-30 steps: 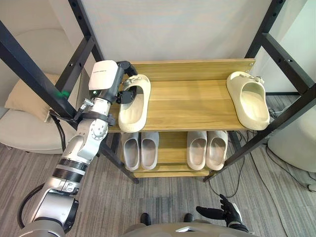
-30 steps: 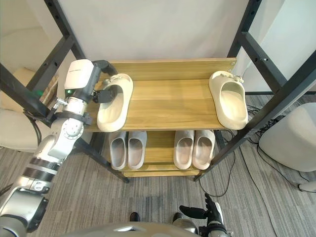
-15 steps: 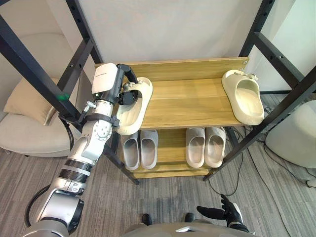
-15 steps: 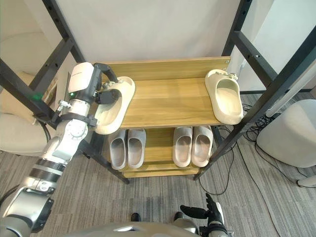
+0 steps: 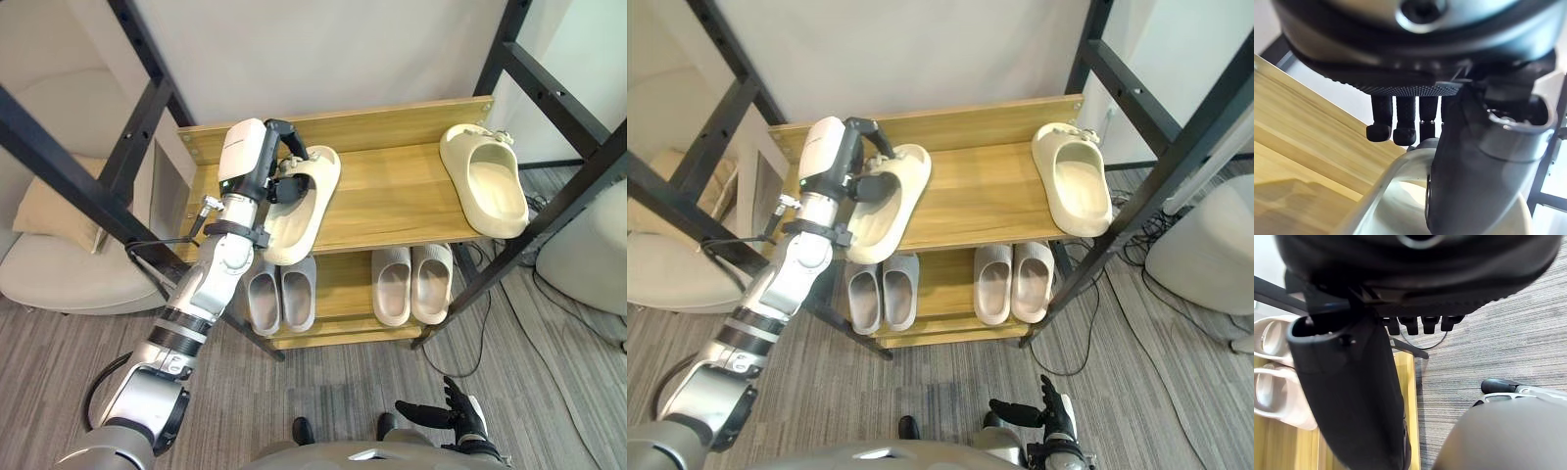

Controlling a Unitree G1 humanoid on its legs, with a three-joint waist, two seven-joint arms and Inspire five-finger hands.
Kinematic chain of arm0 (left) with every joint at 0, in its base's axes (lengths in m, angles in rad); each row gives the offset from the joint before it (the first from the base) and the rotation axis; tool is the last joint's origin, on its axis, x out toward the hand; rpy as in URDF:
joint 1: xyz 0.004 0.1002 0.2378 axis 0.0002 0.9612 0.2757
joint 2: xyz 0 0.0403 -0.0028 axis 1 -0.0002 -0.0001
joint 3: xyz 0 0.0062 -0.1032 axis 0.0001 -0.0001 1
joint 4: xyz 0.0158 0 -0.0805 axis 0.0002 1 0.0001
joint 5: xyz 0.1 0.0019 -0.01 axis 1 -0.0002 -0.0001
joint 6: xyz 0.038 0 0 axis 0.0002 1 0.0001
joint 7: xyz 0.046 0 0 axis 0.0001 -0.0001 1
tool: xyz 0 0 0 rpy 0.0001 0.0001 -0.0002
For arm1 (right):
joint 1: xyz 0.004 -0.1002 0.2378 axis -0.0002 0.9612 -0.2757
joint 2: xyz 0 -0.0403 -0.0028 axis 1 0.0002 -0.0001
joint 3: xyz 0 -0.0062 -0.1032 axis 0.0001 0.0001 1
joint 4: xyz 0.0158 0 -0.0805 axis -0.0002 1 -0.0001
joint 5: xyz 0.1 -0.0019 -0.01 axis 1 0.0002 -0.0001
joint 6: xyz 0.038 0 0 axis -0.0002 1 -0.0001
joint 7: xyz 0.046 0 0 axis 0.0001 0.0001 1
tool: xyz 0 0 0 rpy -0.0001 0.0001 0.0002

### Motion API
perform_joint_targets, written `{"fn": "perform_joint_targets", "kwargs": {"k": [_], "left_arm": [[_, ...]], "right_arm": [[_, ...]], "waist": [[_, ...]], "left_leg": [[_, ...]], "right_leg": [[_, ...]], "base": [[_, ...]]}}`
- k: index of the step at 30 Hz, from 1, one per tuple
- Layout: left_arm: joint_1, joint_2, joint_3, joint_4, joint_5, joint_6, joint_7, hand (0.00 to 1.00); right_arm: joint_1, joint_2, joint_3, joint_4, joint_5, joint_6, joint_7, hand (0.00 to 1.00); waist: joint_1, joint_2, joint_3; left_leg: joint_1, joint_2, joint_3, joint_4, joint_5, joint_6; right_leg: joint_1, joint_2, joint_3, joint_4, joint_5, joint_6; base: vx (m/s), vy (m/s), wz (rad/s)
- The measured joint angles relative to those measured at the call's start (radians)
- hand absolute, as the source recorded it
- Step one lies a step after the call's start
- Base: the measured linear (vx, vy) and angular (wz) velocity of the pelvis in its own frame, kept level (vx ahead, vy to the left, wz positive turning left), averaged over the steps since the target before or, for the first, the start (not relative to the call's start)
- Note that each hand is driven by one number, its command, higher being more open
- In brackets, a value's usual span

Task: Organize the slippers on the shoe rack

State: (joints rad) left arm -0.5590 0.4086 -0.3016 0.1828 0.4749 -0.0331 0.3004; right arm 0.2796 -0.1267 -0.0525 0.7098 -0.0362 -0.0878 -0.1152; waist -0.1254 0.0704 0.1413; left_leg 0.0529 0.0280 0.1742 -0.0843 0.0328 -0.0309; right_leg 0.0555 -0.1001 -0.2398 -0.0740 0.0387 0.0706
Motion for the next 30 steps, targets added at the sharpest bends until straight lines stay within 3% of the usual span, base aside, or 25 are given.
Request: {"fn": "perform_joint_targets", "kwargs": {"k": [9,14,15,30], "left_arm": [[-0.104,-0.098,-0.006,0.021,-0.014,0.019,0.008,0.00],[-0.162,-0.130,-0.009,0.078,-0.015,0.022,0.022,0.00],[-0.170,-0.131,-0.009,0.089,-0.017,0.023,0.023,1.00],[-0.215,-0.173,-0.009,0.124,-0.053,0.033,0.049,1.00]], "right_arm": [[0.008,-0.004,-0.015,-0.024,0.038,0.000,-0.005,1.00],[0.010,-0.015,-0.014,-0.031,0.038,-0.001,-0.005,1.00],[0.010,-0.015,-0.014,-0.031,0.038,-0.001,-0.006,1.00],[0.012,-0.019,-0.006,-0.049,0.041,-0.004,-0.018,1.00]], "waist": [[-0.046,0.030,0.017],[-0.050,0.047,0.027],[-0.051,0.047,0.027],[-0.067,0.051,0.034]], "left_leg": [[-0.006,0.003,0.008,0.000,-0.004,0.004],[-0.016,0.004,0.008,0.000,-0.005,0.003],[-0.016,0.005,0.008,0.000,-0.005,0.003],[-0.036,0.003,-0.007,0.000,-0.004,0.004]], "right_leg": [[-0.027,0.001,0.044,0.001,0.001,0.000],[-0.041,0.001,0.046,0.009,0.001,0.000],[-0.042,0.000,0.046,0.009,0.001,0.000],[-0.054,-0.004,0.030,0.009,0.004,0.002]], "base": [[-0.01,-0.009,-0.15],[-0.03,-0.004,-0.02],[-0.04,0.000,0.00],[-0.02,-0.002,0.03]]}}
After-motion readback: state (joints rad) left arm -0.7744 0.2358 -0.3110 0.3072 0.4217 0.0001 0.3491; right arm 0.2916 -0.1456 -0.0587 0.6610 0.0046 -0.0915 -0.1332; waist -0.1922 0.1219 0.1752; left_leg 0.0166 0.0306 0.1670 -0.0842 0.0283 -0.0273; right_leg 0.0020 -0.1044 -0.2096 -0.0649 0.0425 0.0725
